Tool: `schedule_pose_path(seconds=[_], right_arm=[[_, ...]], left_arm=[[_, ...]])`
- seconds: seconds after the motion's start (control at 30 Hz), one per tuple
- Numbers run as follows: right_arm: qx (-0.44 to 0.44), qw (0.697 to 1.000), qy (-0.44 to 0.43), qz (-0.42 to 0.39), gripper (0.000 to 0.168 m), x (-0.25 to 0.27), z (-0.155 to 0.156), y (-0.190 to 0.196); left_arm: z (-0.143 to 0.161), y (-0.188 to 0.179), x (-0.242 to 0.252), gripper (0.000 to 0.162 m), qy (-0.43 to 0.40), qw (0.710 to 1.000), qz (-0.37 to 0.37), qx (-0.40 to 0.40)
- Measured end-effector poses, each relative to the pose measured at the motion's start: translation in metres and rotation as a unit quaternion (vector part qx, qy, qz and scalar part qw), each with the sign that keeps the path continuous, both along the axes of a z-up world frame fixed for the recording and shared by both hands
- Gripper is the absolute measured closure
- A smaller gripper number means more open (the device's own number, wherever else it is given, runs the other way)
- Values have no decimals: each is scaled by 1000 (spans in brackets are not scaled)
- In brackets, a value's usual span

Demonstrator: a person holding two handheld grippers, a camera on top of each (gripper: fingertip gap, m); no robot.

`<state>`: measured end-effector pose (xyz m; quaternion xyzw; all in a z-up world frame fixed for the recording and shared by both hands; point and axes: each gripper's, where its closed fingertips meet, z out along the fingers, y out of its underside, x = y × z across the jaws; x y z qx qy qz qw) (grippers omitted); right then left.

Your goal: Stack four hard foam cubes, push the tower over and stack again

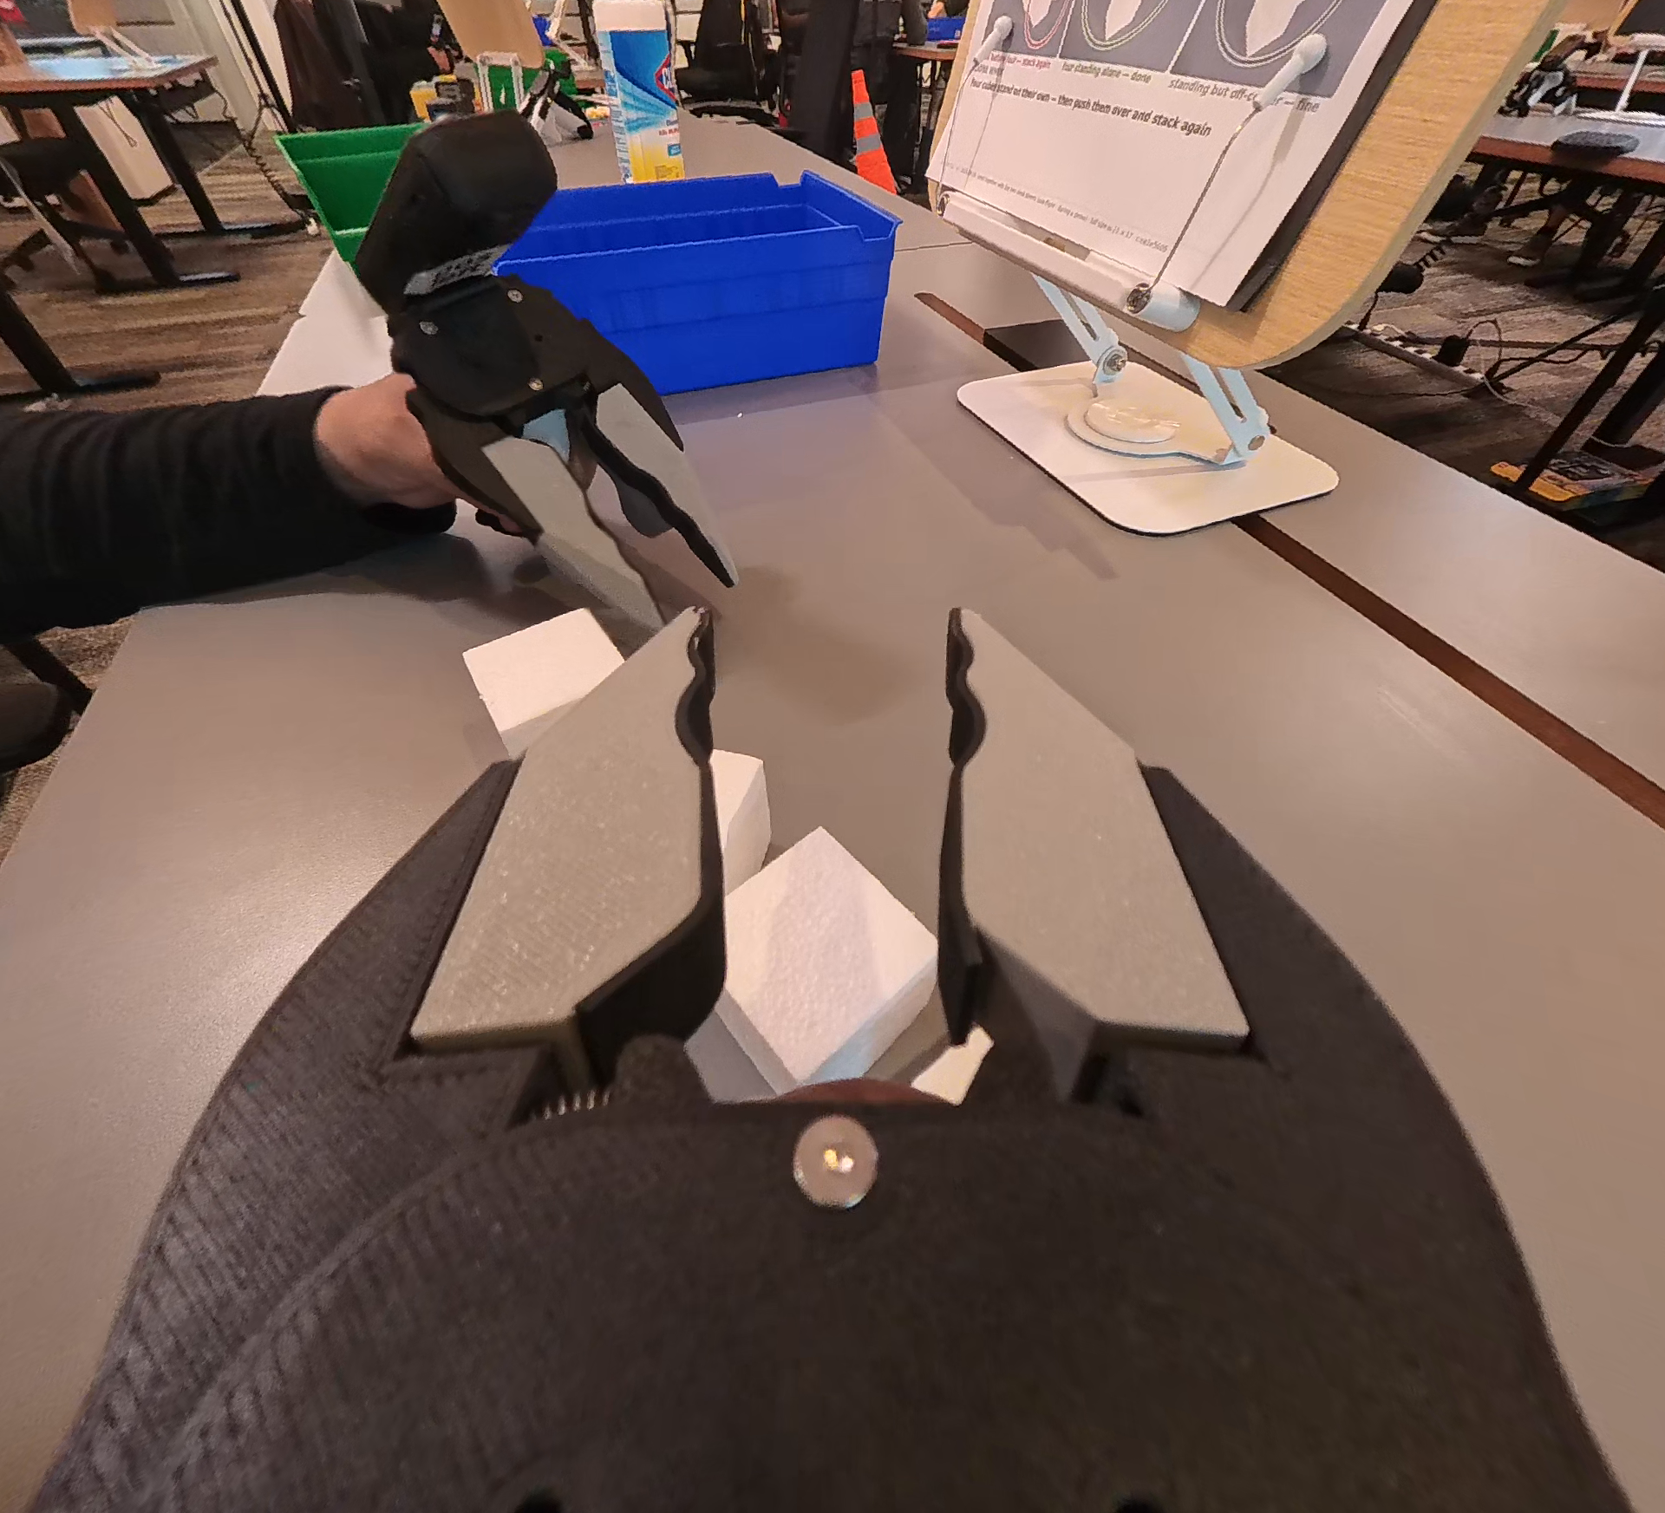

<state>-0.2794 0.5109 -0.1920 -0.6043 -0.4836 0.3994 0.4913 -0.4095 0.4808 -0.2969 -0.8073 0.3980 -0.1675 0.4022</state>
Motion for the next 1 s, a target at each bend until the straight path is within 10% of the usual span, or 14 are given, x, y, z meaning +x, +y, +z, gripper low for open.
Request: schedule_pose_path(seconds=[0.33,0.83,1.0], right_arm=[[2,1000,0,0,120,0,1,-1],[2,1000,0,-1,119,0,1,0],[3,1000,-2,-1,119,0,0,0]], left_arm=[[16,-37,35,87,-80,989,-114,-41],[33,-107,75,83,-117,948,-294,-40],[6,-93,81,85,-34,966,-254,-14]])
